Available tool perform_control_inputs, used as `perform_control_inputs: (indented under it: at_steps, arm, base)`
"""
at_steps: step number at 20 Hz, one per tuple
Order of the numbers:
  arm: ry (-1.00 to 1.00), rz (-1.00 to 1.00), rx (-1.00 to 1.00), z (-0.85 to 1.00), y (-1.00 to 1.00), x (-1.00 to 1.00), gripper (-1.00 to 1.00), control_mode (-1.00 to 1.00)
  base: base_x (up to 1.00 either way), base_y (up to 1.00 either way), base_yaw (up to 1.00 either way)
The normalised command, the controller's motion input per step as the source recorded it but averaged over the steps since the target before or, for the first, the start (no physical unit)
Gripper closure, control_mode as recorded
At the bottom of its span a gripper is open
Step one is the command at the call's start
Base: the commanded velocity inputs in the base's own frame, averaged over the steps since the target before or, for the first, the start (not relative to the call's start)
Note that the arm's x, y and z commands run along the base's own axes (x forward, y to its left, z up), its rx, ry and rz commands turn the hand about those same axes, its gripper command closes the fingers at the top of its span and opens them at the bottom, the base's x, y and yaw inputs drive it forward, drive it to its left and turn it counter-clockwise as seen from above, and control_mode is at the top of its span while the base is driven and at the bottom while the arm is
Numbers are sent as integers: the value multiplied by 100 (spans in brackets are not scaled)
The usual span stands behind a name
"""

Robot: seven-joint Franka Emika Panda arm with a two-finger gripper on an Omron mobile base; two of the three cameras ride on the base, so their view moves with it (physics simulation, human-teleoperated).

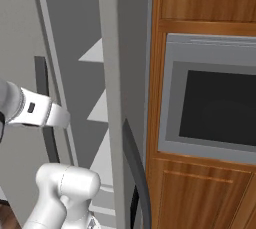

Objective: Take the tangerine, steak, and potato from the freezer and place them in the bowl on the counter.

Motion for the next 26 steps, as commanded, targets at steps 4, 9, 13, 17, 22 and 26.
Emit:
perform_control_inputs:
  at_steps: [4,9,13,17,22,26]
  arm:
    - [-36,5,0,39,0,4,-100,-100]
    - [-20,8,4,45,0,40,-100,-100]
    - [1,4,1,77,0,44,-100,-100]
    - [6,0,0,59,0,28,-100,-100]
    - [1,1,0,14,-13,47,-100,-100]
    - [-5,5,0,-19,-19,71,-100,-100]
  base:
    - [0,0,0]
    - [0,0,0]
    - [0,0,0]
    - [0,0,0]
    - [0,0,0]
    - [0,0,0]
